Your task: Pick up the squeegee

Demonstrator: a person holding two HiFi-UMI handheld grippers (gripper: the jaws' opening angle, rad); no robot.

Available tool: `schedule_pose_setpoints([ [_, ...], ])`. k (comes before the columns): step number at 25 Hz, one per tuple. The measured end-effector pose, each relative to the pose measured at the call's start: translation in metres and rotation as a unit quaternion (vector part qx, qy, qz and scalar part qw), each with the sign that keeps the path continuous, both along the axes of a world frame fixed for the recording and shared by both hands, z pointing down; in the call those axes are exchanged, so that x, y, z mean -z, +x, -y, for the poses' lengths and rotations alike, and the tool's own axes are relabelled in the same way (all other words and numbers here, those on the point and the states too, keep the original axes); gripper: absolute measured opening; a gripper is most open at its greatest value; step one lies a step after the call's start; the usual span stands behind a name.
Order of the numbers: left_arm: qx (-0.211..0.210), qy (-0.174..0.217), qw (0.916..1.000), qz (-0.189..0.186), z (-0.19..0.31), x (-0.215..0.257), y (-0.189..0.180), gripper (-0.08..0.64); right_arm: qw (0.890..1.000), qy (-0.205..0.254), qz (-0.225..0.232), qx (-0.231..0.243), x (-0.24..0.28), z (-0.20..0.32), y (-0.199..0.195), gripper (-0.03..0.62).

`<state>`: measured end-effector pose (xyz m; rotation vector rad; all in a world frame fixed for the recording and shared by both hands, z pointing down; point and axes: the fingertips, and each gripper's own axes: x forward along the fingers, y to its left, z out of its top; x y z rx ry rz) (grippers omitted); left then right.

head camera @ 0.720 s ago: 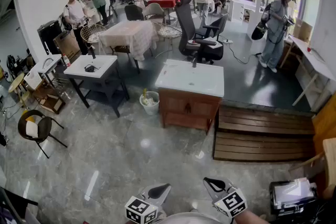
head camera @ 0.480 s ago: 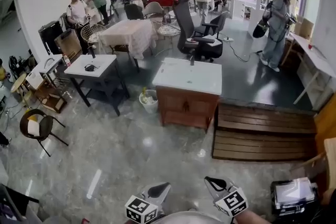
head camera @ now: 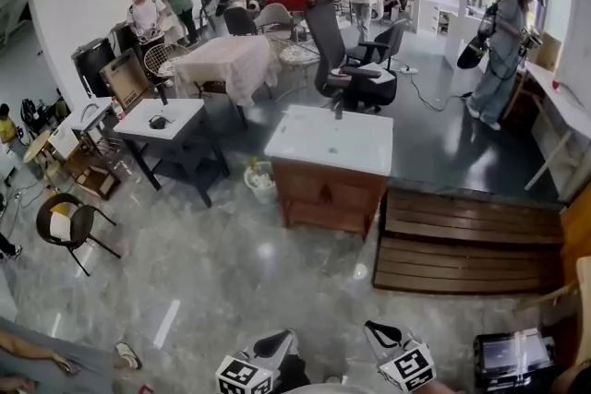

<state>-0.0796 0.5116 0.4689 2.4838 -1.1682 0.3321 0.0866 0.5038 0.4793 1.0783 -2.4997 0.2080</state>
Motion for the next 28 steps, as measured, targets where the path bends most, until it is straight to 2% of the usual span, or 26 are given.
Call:
schedule_pose_setpoints([
  [5, -0.027, 0.007, 0.9996, -0.005, 0.071, -0.008, 0.006, 0.009, 1.000, 0.000, 0.001, -0.014, -0.005, 0.064, -0.003, 0.014],
  [12, -0.090, 0.030, 0.9955, -0.008, 0.208, 0.003, -0.004, 0.023, 0.999, -0.009, -0.021, -0.023, 0.006, 0.183, -0.040, 0.014],
  [16, -0.112, 0.030, 0.9933, -0.002, 0.264, 0.002, -0.021, 0.037, 0.999, -0.014, -0.017, -0.035, 0.012, 0.242, -0.061, 0.014],
  [21, -0.106, 0.011, 0.9943, -0.003, 0.318, -0.009, -0.036, 0.052, 0.999, -0.021, -0.015, -0.037, 0.014, 0.301, -0.080, 0.014],
  [25, -0.090, -0.004, 0.9959, -0.003, 0.360, -0.024, -0.037, 0.063, 0.999, -0.029, -0.013, -0.038, 0.003, 0.346, -0.074, 0.014],
  [28, -0.065, -0.005, 0.9978, 0.010, 0.405, -0.031, -0.040, 0.072, 0.999, -0.033, -0.012, -0.024, -0.006, 0.389, -0.067, 0.014],
])
